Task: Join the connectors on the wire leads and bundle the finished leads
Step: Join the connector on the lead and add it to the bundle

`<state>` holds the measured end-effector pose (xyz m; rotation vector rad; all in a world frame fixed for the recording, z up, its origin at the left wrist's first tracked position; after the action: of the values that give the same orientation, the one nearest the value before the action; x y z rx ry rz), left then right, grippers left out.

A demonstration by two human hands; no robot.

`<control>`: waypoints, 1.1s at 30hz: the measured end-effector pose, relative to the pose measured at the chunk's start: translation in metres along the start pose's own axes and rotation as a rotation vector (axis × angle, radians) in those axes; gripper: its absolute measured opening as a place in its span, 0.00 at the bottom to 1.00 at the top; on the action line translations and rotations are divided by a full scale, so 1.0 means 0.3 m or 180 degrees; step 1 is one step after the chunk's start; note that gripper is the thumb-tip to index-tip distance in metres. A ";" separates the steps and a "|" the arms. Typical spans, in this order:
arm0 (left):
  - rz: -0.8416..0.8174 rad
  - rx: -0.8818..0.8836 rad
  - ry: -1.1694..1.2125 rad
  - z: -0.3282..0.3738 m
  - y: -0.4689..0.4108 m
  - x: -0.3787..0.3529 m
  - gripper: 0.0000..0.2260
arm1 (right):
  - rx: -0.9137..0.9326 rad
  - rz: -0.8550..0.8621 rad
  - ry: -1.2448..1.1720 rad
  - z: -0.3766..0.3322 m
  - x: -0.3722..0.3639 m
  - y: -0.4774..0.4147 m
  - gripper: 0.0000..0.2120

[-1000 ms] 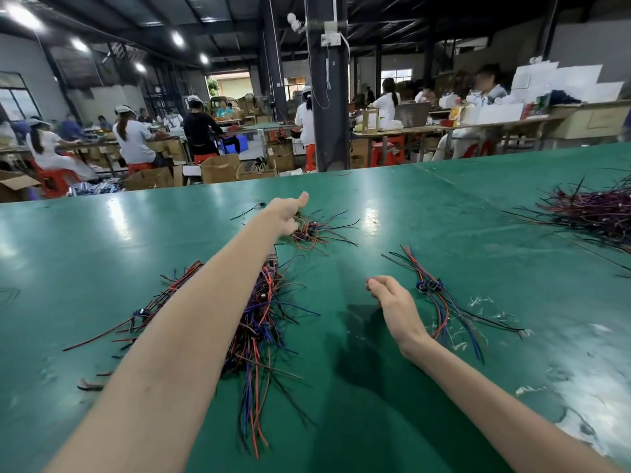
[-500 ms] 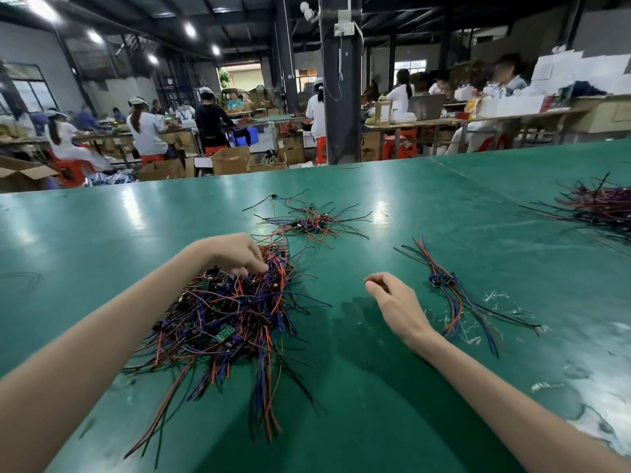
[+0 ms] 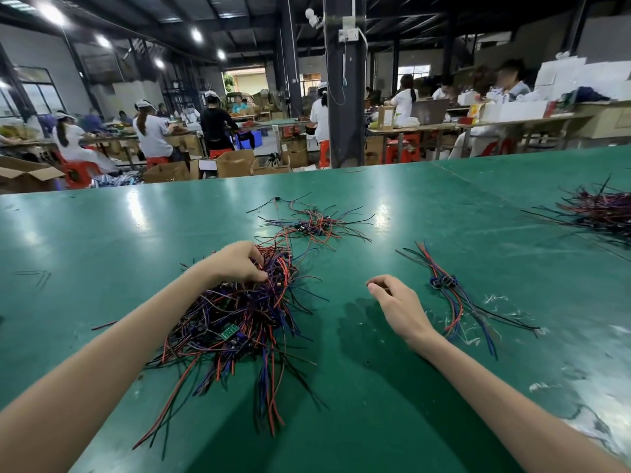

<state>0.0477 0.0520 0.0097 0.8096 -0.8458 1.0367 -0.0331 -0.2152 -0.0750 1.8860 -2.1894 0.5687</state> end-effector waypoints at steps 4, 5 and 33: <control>0.0181 -0.0105 0.0634 -0.024 0.015 0.057 0.10 | -0.0004 -0.0011 0.0017 0.000 0.000 0.001 0.09; 0.0146 -0.0096 0.0719 -0.033 0.019 0.067 0.08 | -0.0009 -0.0012 0.0013 -0.001 0.000 0.000 0.09; -0.0003 -0.1475 0.3021 0.432 0.212 -0.062 0.13 | 0.0278 -0.0746 -0.1829 -0.128 -0.031 0.046 0.11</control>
<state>-0.0433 -0.0495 0.0612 -0.1113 -0.2325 1.0139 -0.0488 -0.1894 -0.0459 2.5571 -2.2152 0.0790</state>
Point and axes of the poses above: each hand's wrist, its own y-axis away from the middle knuckle, its own x-axis out of the back of the hand, z = x × y, the point moved 6 cm from there along -y, towards the middle knuckle, and after that the axes turned 7 degrees about -z, right-handed, at the moved point
